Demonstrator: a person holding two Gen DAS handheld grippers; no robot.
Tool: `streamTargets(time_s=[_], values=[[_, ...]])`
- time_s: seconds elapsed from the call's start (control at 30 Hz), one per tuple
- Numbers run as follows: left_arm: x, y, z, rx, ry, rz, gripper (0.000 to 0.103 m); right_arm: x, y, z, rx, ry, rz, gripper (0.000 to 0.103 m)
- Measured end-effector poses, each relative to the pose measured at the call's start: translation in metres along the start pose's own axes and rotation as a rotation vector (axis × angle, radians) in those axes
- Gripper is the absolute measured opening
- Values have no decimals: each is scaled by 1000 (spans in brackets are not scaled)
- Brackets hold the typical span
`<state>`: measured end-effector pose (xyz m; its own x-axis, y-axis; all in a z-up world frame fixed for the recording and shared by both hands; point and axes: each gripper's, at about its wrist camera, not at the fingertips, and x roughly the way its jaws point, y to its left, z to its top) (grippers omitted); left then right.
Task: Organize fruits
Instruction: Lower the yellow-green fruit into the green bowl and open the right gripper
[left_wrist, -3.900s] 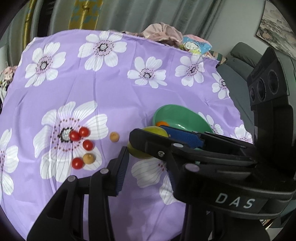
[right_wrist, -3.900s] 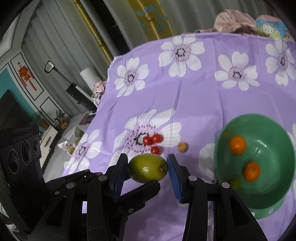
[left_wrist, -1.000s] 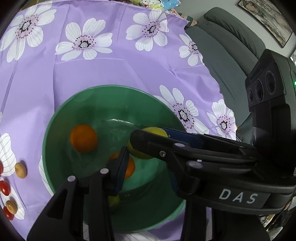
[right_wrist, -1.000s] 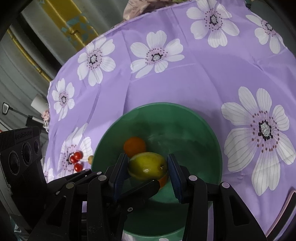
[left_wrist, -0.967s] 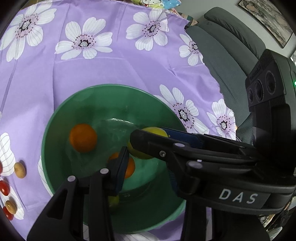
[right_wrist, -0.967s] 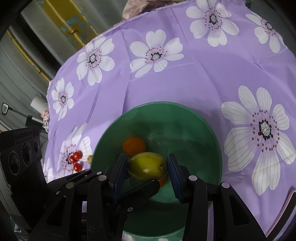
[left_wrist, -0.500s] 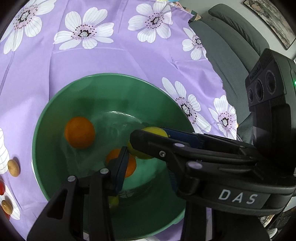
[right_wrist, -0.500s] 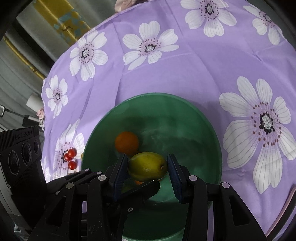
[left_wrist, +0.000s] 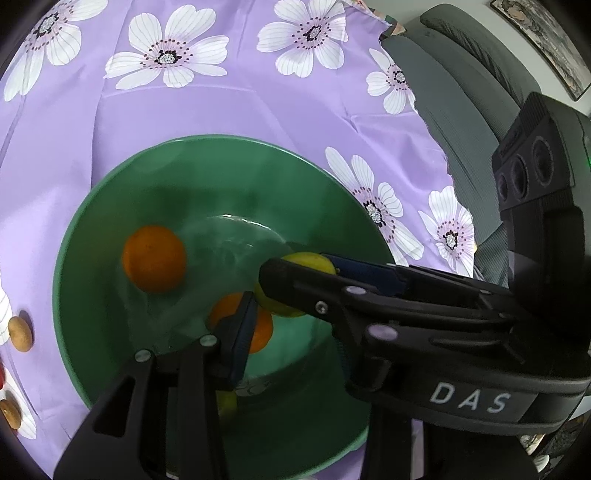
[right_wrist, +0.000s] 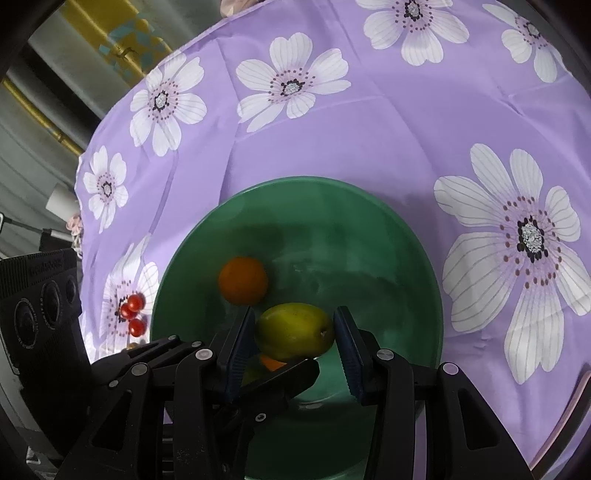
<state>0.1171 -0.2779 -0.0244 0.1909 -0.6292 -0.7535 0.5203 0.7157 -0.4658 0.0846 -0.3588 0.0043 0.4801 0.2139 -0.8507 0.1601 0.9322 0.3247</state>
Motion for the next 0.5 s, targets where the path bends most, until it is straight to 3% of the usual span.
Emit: streamTargets(time_s=[0.5], values=[[10, 1, 2, -21, 18, 6, 38, 5, -1, -1, 5, 15, -54, 47]])
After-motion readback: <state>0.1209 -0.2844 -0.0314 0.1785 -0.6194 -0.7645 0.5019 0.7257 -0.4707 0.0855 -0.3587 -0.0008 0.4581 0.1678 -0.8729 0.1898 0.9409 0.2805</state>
